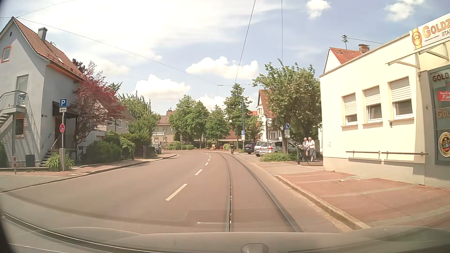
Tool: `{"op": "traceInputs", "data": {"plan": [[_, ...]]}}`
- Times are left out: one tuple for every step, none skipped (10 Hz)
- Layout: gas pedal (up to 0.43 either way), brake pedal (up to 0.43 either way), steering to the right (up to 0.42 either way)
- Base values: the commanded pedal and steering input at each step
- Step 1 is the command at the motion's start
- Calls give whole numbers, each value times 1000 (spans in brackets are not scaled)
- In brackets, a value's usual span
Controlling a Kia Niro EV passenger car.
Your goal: Follow the waypoints while adhering to traffic rules and regulations
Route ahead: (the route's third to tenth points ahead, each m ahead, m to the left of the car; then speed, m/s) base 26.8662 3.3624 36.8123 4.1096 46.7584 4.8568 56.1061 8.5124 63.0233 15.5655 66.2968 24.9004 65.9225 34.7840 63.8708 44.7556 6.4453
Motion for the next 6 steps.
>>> {"op": "traceInputs", "data": {"plan": [[209,0,-13],[209,0,-16],[209,0,-22],[209,0,-25],[197,0,-24],[197,0,-19]]}}
